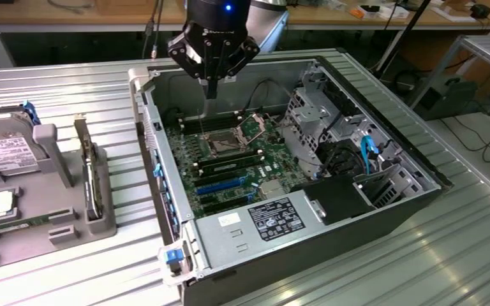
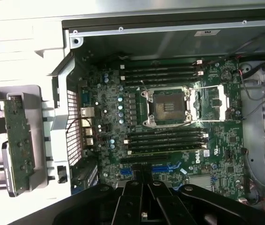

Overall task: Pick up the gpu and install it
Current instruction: 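Reach for the gpu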

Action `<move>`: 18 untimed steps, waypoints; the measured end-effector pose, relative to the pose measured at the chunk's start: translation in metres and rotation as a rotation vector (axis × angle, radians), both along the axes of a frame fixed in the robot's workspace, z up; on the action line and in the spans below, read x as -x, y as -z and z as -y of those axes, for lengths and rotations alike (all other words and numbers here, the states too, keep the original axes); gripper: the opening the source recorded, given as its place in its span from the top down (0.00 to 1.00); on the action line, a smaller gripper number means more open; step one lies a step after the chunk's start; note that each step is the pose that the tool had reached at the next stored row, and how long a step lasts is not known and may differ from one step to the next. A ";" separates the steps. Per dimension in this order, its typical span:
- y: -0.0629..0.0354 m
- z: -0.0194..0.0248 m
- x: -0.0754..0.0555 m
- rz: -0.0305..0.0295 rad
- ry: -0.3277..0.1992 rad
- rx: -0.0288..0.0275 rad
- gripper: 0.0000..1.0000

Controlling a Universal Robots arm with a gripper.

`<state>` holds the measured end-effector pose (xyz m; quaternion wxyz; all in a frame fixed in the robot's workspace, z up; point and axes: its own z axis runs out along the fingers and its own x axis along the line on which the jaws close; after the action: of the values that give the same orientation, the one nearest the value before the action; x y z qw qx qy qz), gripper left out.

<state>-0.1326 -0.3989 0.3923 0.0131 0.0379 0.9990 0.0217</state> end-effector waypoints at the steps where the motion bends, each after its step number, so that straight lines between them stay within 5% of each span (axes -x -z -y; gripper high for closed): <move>1: 0.0001 0.0000 0.001 0.0000 0.000 0.0000 0.89; 18: 0.0016 0.0000 0.011 0.0000 0.000 0.0000 0.89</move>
<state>-0.1438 -0.3989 0.3908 0.0131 0.0378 0.9990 0.0217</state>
